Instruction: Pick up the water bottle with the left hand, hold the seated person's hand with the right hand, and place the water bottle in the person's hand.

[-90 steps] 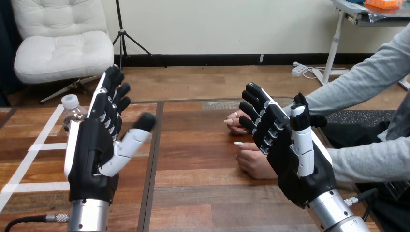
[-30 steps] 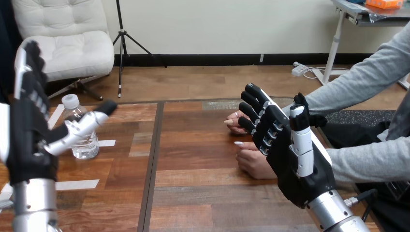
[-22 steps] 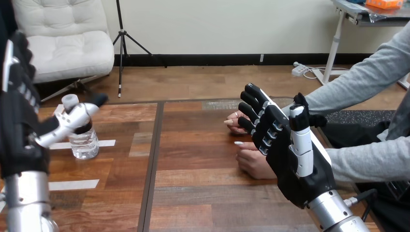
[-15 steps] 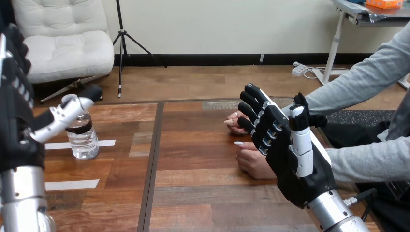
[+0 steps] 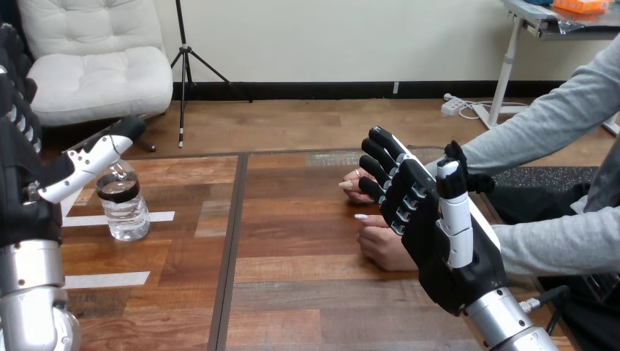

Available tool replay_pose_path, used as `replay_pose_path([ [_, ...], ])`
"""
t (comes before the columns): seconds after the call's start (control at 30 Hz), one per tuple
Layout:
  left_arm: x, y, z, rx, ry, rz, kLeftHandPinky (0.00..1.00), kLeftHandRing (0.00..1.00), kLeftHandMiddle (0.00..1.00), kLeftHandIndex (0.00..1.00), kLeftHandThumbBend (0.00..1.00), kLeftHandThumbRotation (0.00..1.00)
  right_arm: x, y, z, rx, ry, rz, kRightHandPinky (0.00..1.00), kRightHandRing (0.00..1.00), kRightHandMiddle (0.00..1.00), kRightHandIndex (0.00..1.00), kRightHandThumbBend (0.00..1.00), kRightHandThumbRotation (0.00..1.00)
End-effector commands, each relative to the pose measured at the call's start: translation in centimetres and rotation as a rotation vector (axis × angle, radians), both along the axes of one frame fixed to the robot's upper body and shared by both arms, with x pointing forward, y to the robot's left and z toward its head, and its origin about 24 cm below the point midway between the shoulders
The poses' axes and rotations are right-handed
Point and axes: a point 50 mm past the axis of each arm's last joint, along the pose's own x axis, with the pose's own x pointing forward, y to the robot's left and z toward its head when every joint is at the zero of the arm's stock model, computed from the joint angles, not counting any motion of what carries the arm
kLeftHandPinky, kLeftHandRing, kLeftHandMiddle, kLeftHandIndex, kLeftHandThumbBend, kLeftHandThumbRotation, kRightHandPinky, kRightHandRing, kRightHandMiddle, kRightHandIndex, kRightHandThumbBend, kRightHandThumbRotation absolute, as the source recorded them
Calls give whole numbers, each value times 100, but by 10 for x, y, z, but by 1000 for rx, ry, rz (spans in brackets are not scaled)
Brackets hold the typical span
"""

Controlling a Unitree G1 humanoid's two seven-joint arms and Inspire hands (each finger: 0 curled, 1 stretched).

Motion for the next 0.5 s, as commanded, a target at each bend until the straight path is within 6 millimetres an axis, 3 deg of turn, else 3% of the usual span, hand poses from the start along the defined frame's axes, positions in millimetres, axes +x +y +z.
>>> replay_pose_path([
  [0.0,13,2,13,44,-23,-18,98,99,98,96,100,13,4,3,18,4,-81,9,100,100,98,96,84,100],
  [0.47,24,4,4,50,62,-22,100,100,100,100,100,15,5,3,18,4,-84,11,100,100,98,96,84,100],
])
